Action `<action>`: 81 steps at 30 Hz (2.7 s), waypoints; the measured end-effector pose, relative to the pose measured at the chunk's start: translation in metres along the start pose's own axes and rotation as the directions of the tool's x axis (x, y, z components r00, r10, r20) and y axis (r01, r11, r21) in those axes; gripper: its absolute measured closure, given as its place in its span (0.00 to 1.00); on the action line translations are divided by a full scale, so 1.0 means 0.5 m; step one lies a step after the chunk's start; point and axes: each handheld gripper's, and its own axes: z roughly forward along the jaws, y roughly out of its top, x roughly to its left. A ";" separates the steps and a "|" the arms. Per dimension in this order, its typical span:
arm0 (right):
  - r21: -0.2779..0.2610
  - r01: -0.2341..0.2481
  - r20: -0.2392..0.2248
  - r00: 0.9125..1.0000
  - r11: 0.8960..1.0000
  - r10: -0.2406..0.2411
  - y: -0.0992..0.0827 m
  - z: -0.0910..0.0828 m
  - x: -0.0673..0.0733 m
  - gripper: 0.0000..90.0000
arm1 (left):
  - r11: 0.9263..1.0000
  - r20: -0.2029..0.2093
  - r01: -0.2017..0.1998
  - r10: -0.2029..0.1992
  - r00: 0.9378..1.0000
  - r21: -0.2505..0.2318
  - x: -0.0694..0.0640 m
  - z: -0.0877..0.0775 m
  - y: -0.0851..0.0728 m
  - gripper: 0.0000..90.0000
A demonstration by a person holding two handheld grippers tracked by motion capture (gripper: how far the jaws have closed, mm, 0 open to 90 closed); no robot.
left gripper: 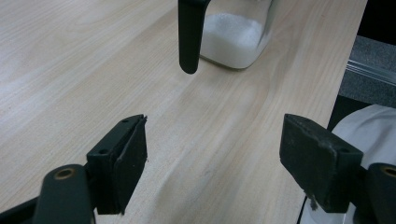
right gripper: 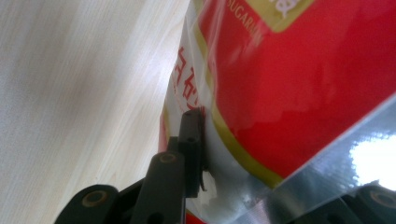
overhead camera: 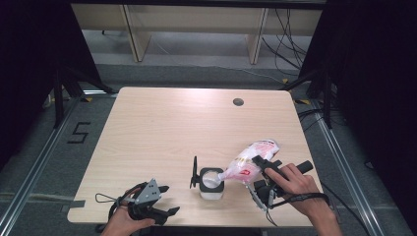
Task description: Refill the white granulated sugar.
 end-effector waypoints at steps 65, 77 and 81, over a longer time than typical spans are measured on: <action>-0.130 -0.953 -0.223 0.299 0.275 0.928 -0.214 0.038 0.111 0.86 | 1.000 -0.010 0.014 -0.014 1.000 -0.015 -0.002 -0.005 0.003 0.26; -0.132 -0.991 -0.211 0.051 0.023 0.976 -0.242 0.022 0.172 0.86 | 0.998 0.004 0.046 -0.046 0.999 -0.044 -0.006 -0.004 0.004 0.25; -0.151 -0.988 -0.218 0.023 -0.010 0.976 -0.245 0.021 0.180 0.85 | 0.999 0.004 0.036 -0.035 0.999 -0.030 -0.005 -0.005 0.003 0.25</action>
